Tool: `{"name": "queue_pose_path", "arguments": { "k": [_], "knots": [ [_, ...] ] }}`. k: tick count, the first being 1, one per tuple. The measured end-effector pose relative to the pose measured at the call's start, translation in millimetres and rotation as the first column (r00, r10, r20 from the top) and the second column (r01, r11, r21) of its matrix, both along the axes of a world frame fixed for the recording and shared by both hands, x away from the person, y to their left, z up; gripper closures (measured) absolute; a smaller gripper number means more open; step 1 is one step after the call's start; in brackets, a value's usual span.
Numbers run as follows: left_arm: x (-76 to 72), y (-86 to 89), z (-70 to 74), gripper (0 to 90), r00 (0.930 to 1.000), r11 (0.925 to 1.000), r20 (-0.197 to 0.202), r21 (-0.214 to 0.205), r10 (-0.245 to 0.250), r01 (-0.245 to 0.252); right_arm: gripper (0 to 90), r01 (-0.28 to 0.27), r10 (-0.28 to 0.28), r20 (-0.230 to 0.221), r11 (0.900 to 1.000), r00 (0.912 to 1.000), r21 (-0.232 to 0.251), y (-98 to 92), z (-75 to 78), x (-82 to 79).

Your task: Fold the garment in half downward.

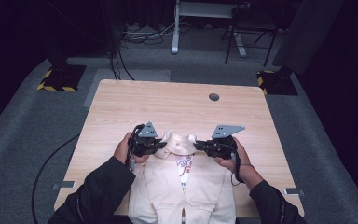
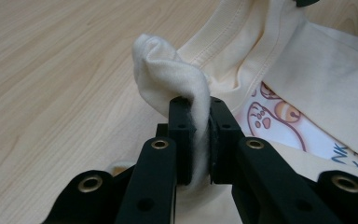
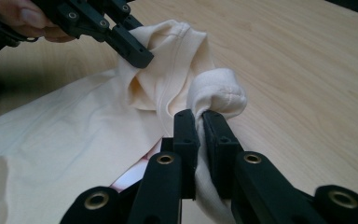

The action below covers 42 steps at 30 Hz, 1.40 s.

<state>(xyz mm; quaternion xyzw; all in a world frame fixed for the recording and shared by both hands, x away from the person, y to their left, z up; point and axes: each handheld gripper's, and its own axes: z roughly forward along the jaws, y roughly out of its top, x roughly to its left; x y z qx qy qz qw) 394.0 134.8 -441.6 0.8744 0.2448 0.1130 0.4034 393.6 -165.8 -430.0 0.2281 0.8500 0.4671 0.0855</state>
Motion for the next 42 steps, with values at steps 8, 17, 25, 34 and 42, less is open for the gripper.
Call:
{"name": "queue_pose_path", "arguments": {
  "k": [8,17,25,34,42],
  "knots": [
    [-22.6,1.7,-4.8,81.8,0.9988,0.9986,0.003,0.017,-0.050,0.050,84.9,-0.022,0.022,0.004,0.9998,0.9998,-0.002,-8.5,-10.0,-23.8],
    [-47.2,7.4,-5.0,80.9,0.9955,0.9954,0.008,0.019,-0.095,0.094,84.9,-0.075,0.075,-0.005,0.9972,0.9972,0.005,-19.5,-20.0,-52.1],
    [-66.4,1.9,-14.0,80.8,0.9851,0.9841,-0.015,0.045,-0.171,0.172,84.8,-0.107,0.107,-0.008,0.9942,0.9942,-0.012,-21.1,-27.6,-69.8],
    [-75.7,2.4,-28.4,79.4,0.9752,0.9698,-0.042,0.103,-0.218,0.221,84.6,-0.153,0.151,-0.045,0.9866,0.9875,-0.056,-27.5,-45.5,-81.7],
    [-80.6,1.5,-42.1,79.5,0.9774,0.9606,-0.060,0.182,-0.203,0.210,83.8,-0.144,0.137,-0.076,0.9842,0.9877,-0.102,-36.3,-61.2,-85.9]
  ]
}}
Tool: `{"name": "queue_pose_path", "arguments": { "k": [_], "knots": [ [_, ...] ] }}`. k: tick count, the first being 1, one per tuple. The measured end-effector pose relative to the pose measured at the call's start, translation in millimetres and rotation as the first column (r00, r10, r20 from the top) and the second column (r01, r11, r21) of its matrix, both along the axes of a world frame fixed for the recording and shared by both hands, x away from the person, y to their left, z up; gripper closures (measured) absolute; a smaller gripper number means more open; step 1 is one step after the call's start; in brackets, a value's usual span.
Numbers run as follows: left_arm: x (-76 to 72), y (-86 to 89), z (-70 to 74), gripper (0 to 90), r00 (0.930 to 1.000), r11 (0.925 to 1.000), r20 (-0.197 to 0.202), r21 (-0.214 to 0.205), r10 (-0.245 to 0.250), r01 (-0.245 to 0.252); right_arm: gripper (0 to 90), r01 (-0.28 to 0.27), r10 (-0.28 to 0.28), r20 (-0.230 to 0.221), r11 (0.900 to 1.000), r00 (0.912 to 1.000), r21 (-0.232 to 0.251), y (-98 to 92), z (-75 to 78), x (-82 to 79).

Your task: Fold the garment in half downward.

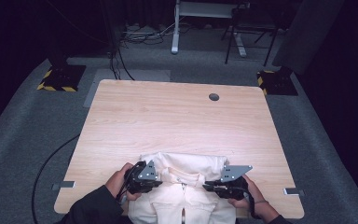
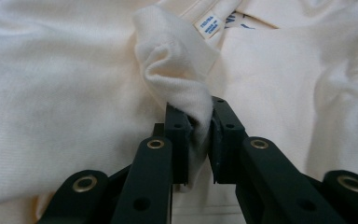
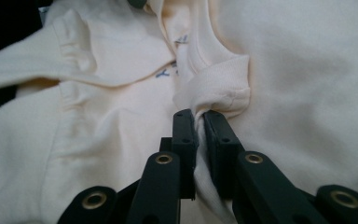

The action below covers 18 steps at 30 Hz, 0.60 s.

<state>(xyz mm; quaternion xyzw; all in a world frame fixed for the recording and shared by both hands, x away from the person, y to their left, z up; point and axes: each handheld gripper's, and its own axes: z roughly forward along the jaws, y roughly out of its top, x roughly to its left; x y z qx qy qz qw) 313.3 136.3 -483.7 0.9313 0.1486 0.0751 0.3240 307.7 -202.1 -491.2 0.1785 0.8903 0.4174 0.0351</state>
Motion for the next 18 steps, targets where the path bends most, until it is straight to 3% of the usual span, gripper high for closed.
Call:
{"name": "queue_pose_path", "arguments": {
  "k": [3,10,12,18],
  "knots": [
    [-1.4,-0.8,-2.0,79.6,1.0000,0.9999,0.001,0.016,0.002,-0.002,83.6,0.003,-0.003,-0.002,0.9996,1.0000,-0.027,-2.1,-5.4,-2.6],
    [-2.9,-0.4,-3.9,79.3,0.9998,0.9996,0.019,0.028,0.000,0.000,83.2,0.035,-0.035,-0.015,0.9993,0.9993,-0.014,-7.3,-8.7,-6.1],
    [-2.3,0.0,-4.9,79.4,0.9999,0.9998,0.016,0.017,0.007,-0.007,83.4,0.038,-0.038,-0.001,0.9991,0.9993,-0.019,-6.7,-9.3,-7.3],
    [-0.3,-3.8,-4.3,79.5,0.9991,0.9990,0.042,0.043,0.009,-0.011,84.0,0.047,-0.046,0.038,0.9983,0.9982,-0.034,-4.6,-9.8,-8.6]
  ]
}}
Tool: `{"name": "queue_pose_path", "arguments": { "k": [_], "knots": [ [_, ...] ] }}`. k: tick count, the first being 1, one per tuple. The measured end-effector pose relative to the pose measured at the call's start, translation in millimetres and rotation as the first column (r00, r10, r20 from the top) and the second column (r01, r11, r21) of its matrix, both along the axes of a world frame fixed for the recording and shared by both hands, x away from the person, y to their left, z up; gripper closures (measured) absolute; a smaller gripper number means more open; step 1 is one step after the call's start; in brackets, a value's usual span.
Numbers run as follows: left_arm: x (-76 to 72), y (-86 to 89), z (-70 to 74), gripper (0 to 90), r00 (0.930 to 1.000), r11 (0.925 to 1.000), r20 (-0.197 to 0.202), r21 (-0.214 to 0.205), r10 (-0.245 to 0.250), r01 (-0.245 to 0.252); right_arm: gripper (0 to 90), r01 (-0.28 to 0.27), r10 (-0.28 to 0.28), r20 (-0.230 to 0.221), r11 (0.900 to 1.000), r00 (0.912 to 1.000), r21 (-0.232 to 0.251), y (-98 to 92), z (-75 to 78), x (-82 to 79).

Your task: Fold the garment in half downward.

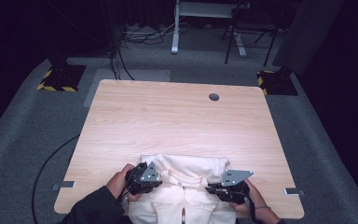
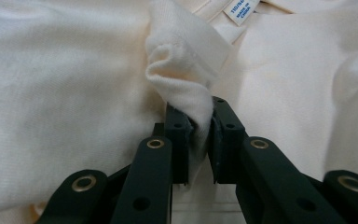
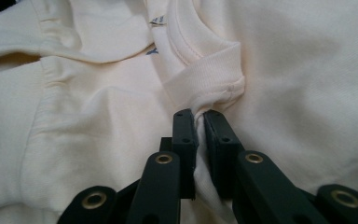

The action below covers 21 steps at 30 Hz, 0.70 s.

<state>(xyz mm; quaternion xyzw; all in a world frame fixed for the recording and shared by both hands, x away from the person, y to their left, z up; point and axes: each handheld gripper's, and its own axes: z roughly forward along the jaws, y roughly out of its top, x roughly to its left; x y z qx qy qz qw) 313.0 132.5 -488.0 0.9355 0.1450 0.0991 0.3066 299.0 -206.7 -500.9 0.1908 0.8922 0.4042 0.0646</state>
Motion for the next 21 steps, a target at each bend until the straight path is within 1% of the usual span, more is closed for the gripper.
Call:
{"name": "queue_pose_path", "arguments": {
  "k": [3,5,8,10,11,12,14,15,17,19,21],
  "knots": [
    [2.7,-1.5,-0.1,79.4,0.9999,0.9999,0.004,0.004,0.010,-0.010,84.0,0.002,-0.002,0.002,1.0000,1.0000,-0.001,0.6,0.0,3.0],
    [5.6,-2.7,-0.1,79.3,0.9997,0.9998,0.018,0.011,0.018,-0.018,84.1,0.005,-0.005,0.011,0.9999,0.9999,-0.010,1.6,0.4,6.2],
    [12.2,-3.8,0.1,79.2,0.9993,0.9994,0.023,0.018,0.030,-0.030,84.0,0.012,-0.012,0.026,0.9996,0.9996,-0.026,3.8,1.4,14.7],
    [18.5,-4.9,0.1,79.0,0.9989,0.9991,0.029,0.020,0.037,-0.037,84.0,0.019,-0.017,0.056,0.9990,0.9983,-0.041,5.7,1.6,19.7],
    [22.0,-5.2,0.5,78.9,0.9987,0.9988,0.032,0.028,0.040,-0.041,84.0,0.022,-0.019,0.065,0.9987,0.9977,-0.045,6.3,1.6,23.2],
    [26.2,-5.9,0.2,78.9,0.9979,0.9982,0.037,0.026,0.053,-0.054,84.0,0.027,-0.025,0.064,0.9987,0.9977,-0.043,6.5,1.6,27.6],
    [33.1,-6.7,0.2,78.7,0.9976,0.9978,0.033,0.022,0.061,-0.062,83.9,0.039,-0.037,0.057,0.9986,0.9977,-0.036,6.2,1.2,36.5],
    [37.1,-7.1,0.6,78.7,0.9976,0.9978,0.034,0.026,0.061,-0.062,84.0,0.042,-0.040,0.057,0.9985,0.9976,-0.036,5.9,1.3,41.2],
    [44.1,-8.6,0.2,78.6,0.9964,0.9967,0.034,0.021,0.077,-0.078,83.9,0.050,-0.047,0.063,0.9978,0.9969,-0.042,5.9,1.8,50.1],
    [51.4,-9.9,0.3,78.5,0.9956,0.9960,0.039,0.022,0.085,-0.086,83.8,0.059,-0.056,0.062,0.9971,0.9965,-0.048,6.3,2.4,58.4],
    [59.3,-10.9,0.6,78.4,0.9948,0.9950,0.037,0.026,0.095,-0.096,83.8,0.071,-0.067,0.070,0.9961,0.9953,-0.052,7.0,2.5,66.5]
  ]
}}
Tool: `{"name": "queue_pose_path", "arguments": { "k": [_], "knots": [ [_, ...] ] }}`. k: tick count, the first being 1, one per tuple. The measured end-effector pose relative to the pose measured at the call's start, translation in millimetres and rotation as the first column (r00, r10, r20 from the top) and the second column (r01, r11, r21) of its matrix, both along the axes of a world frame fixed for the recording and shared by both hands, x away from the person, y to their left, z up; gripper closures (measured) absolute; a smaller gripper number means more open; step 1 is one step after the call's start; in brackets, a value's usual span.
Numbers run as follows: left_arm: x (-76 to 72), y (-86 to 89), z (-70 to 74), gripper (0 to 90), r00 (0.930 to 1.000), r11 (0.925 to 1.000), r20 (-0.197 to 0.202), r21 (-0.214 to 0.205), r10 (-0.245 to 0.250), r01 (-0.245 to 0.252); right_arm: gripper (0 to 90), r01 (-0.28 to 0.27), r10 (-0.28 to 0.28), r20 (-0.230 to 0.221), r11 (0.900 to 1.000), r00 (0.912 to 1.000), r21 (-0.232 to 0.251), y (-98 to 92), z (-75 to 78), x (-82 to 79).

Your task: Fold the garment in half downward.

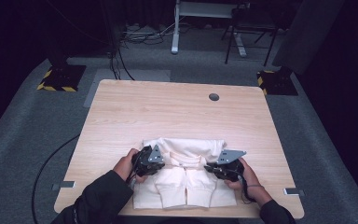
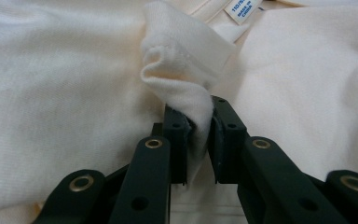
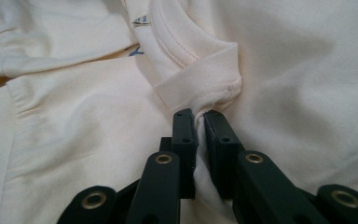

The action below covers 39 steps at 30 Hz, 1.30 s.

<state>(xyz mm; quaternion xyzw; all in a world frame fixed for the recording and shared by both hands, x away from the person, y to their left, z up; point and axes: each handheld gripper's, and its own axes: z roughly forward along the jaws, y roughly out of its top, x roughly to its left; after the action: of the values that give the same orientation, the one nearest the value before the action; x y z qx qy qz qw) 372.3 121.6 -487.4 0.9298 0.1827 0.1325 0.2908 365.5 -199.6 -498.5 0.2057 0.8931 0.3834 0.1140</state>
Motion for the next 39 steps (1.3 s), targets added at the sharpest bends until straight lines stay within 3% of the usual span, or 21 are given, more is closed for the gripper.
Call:
{"name": "queue_pose_path", "arguments": {
  "k": [8,22,31,39],
  "knots": [
    [24.9,-7.7,1.5,78.2,0.9992,0.9988,0.013,0.029,0.038,-0.039,83.7,0.040,-0.040,0.009,0.9992,0.9992,-0.005,0.9,0.2,25.3],
    [53.8,-12.0,0.3,78.2,0.9949,0.9949,0.012,0.005,0.100,-0.100,82.8,0.096,-0.095,0.027,0.9947,0.9951,-0.037,4.6,2.3,57.4],
    [66.7,-10.8,-1.2,78.2,0.9922,0.9919,0.007,-0.025,0.124,-0.124,82.7,0.116,-0.115,0.028,0.9931,0.9929,-0.017,2.3,0.8,68.8],
    [71.2,-12.1,-0.7,77.4,0.9893,0.9890,-0.004,-0.027,0.146,-0.146,81.0,0.125,-0.125,0.028,0.9922,0.9918,-0.005,1.8,0.4,72.3]
  ]
}}
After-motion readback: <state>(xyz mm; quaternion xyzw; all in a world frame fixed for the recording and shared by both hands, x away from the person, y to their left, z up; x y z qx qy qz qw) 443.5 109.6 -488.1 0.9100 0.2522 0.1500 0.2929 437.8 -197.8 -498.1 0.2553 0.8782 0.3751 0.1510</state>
